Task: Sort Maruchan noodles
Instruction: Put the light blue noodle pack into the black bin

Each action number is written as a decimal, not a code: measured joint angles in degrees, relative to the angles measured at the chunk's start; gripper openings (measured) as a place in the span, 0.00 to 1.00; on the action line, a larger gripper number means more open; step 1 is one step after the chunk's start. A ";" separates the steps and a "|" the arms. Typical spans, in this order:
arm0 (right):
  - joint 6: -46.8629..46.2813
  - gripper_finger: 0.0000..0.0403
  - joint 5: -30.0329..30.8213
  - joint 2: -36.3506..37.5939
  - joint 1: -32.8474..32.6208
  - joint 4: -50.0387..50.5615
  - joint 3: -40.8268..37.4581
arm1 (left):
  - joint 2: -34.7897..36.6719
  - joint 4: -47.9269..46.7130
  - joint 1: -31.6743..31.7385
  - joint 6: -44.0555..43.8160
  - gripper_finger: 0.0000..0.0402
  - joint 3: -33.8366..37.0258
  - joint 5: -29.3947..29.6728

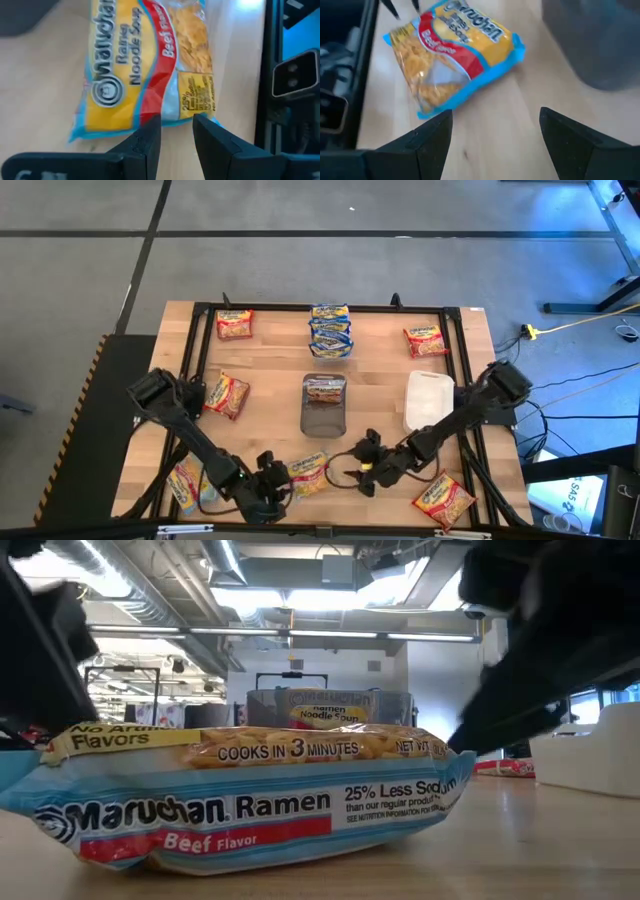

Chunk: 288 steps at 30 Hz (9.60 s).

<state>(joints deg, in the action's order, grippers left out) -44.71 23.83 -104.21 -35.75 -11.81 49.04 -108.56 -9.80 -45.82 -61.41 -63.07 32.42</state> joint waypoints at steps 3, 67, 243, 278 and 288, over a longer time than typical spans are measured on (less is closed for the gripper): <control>-1.53 0.68 -4.43 -3.32 1.23 -7.42 0.02 | -3.17 2.56 0.50 0.01 0.27 0.00 -0.33; 2.90 0.25 -13.07 -13.94 3.61 -17.68 10.61 | 2.93 7.39 -2.56 12.05 0.27 0.02 0.98; 27.18 0.23 -24.70 3.46 9.53 37.88 30.58 | -0.41 30.84 14.41 30.96 0.38 0.00 -5.04; 31.25 0.24 -13.91 11.74 15.14 44.57 30.58 | 14.34 -3.36 3.53 21.02 0.50 -0.09 9.25; 37.72 0.25 -22.67 7.02 29.06 41.86 29.20 | 7.52 -2.32 -0.79 11.40 0.50 -0.02 14.61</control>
<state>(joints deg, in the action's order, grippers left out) -6.98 1.17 -97.19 -6.68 30.04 78.23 -101.04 -12.12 -46.61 -50.01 -63.09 47.03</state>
